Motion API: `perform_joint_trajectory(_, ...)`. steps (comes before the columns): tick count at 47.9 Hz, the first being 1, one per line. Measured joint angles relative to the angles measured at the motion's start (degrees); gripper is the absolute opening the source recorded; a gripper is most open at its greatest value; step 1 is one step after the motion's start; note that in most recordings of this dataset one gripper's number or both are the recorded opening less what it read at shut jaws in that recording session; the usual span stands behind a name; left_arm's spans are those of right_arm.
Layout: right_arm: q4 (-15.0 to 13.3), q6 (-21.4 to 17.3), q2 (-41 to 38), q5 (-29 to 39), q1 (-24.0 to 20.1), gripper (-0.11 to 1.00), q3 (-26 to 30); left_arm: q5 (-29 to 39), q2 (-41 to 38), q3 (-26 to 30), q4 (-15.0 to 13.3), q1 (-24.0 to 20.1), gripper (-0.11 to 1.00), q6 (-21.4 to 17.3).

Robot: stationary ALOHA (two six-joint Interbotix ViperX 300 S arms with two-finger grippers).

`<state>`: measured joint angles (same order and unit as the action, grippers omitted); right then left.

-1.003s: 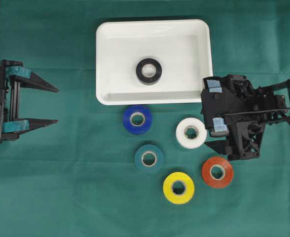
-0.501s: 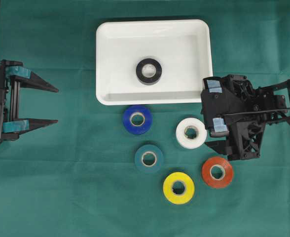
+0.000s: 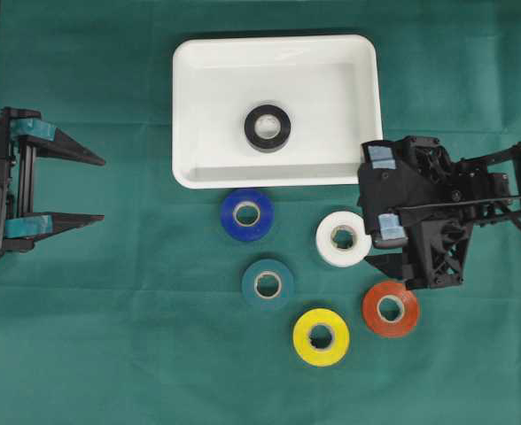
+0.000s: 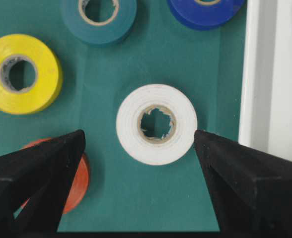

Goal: Pick up the tape from a random location and place it into the white case.

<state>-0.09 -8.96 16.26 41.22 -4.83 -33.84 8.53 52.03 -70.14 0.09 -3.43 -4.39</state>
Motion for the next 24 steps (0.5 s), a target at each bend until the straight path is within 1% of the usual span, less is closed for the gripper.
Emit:
perform_joint_trajectory(14, 0.0, 0.0, -3.7, -2.5, 0.0, 0.92, -0.9, 0.0, 0.0, -0.1, 0.0, 0.0, 0.98, 0.0)
perform_joint_trajectory(24, 0.0, 0.0, -6.9, -6.4, -0.1, 0.92, -2.5, 0.0, 0.0, -0.1, 0.0, 0.0, 0.98, 0.0)
